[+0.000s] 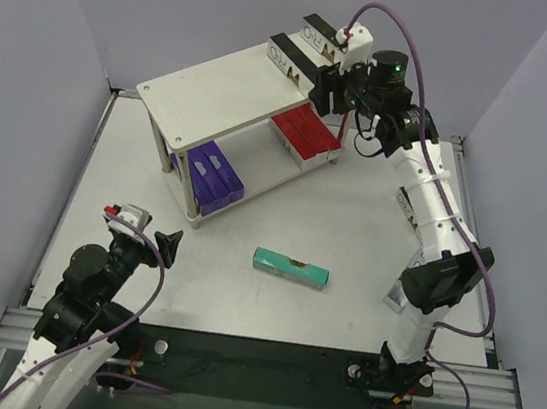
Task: Place and organize the toothpastes onto the shelf
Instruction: Place the toothpaste on the shelf.
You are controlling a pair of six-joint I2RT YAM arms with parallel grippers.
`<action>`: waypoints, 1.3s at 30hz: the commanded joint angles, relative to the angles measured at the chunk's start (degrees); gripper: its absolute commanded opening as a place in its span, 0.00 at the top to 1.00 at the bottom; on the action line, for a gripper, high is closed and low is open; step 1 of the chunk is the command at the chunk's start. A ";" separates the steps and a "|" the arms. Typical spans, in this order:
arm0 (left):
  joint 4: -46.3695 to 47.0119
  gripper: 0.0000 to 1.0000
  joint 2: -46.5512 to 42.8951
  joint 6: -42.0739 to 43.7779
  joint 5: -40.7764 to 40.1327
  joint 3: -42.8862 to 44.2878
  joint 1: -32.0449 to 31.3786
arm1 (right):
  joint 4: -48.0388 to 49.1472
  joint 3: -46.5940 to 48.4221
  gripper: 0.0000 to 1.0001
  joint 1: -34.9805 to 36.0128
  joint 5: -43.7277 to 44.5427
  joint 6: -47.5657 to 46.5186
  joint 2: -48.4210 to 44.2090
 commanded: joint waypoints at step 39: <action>3.10 0.12 0.89 0.60 1.17 0.04 0.46 | 17.25 -4.84 0.62 -3.29 3.02 -2.10 -0.88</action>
